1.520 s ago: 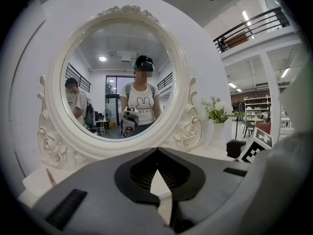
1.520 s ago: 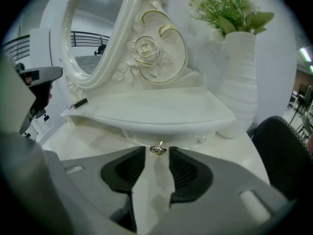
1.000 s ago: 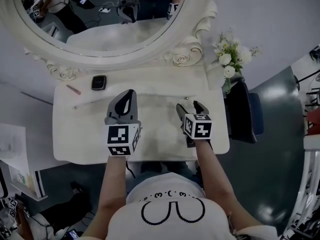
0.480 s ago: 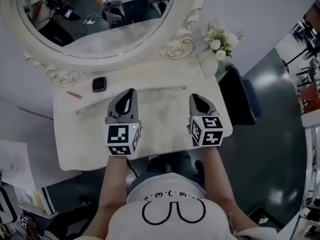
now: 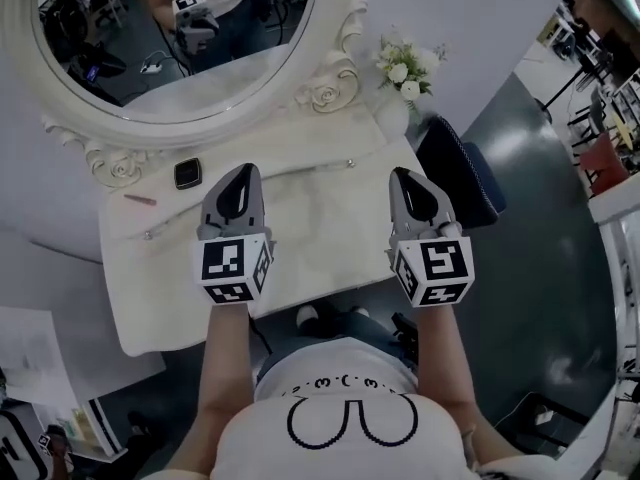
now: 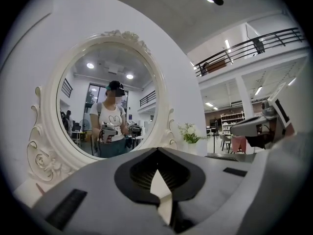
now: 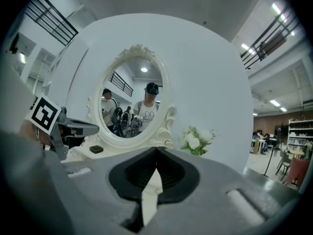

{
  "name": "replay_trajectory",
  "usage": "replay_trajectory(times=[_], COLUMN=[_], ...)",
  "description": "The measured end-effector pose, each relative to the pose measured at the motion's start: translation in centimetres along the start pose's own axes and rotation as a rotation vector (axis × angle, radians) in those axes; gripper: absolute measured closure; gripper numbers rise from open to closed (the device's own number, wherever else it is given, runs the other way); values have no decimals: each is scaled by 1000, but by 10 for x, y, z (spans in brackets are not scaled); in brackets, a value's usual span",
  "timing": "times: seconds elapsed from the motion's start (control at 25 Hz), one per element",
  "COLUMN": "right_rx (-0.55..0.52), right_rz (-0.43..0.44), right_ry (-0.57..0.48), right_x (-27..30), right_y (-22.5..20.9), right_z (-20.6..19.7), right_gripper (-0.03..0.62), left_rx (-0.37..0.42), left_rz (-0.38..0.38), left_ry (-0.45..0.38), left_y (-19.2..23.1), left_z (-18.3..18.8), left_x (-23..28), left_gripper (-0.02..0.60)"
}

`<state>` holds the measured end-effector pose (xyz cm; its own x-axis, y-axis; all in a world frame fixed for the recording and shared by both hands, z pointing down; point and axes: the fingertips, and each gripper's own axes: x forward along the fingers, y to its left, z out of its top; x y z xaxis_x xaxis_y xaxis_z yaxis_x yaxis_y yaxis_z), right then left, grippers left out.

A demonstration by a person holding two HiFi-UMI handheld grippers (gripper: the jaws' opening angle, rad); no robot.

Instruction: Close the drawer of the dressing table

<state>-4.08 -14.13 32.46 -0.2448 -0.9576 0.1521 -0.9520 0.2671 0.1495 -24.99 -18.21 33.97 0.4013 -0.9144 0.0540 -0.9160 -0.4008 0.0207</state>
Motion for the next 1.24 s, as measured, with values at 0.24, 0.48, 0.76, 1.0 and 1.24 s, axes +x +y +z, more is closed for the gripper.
replay_trajectory(times=[0.24,0.48,0.76,1.0,1.24], right_rx=[-17,-38,-32,-27,-25], right_rz=[-19,-20,-11,-1,-6], right_ry=[-96,-163,-241,-279,-282], right_x=[-25,-46,-67,-77,-82], right_y=[-17,-34,-49,-57,-69], right_z=[38,68,91,101,97], right_gripper=[594,594,594,594,594], left_rx=[53,104,144,160,172], left_rz=[10,25,35,41,39], left_ry=[-81,-142,-190,-206,-209], left_y=[-13,-29,-50,-61,-76], left_z=[41,76,103,112,112], left_x=[-8,-17,-28,-29,-28], left_gripper=[583,583,583,583,583])
